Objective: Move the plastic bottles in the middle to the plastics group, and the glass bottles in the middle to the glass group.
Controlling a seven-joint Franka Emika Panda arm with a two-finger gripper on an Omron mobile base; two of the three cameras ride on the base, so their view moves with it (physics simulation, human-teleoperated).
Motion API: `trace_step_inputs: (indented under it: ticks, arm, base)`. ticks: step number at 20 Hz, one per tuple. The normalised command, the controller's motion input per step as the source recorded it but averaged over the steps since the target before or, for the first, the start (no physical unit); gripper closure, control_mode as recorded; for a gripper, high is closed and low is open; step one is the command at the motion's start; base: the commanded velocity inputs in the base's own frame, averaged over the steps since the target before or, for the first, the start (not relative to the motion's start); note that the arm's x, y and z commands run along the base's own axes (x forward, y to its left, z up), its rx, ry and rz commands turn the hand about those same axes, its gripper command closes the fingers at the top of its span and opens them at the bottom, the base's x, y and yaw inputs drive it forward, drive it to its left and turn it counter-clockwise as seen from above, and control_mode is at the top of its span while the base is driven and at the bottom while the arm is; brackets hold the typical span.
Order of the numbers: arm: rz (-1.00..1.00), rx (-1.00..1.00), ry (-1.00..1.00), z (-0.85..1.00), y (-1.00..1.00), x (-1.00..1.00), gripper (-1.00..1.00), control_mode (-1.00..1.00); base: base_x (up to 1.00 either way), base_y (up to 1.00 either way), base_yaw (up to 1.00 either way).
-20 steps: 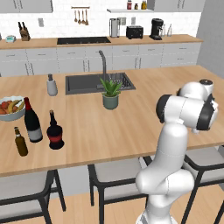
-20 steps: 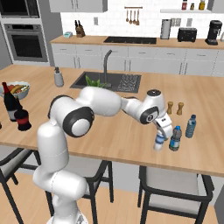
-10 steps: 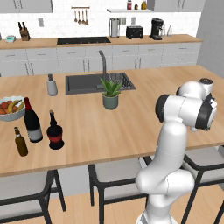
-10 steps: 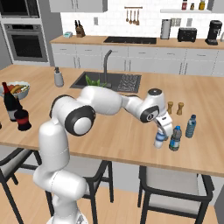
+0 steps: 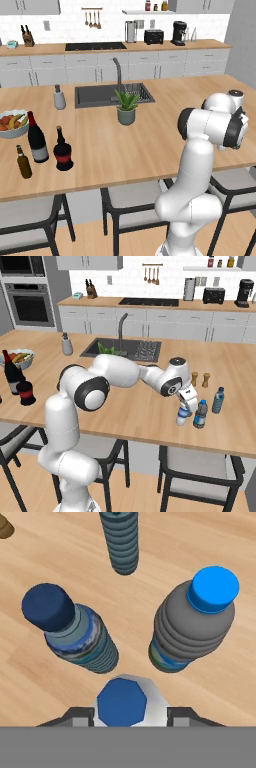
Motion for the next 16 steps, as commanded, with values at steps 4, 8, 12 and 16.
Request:
trace_step_inputs:
  ticks: [4,8,12,16]
  arm:
    - [0.00,0.00,0.00,0.00,0.00,0.00,-1.00,-1.00]
    - [0.00,0.00,0.00,0.00,0.00,0.00,-1.00,-1.00]
    - [0.00,0.00,0.00,0.21,0.00,0.00,-1.00,-1.00]
    - [0.00,0.00,-0.01,0.66,0.08,-0.28,-1.00,-1.00]
  base:
    - [0.00,0.00,0.00]
    - [0.00,0.00,0.00]
    - [0.00,0.00,0.00]
    - [0.00,0.00,0.00]
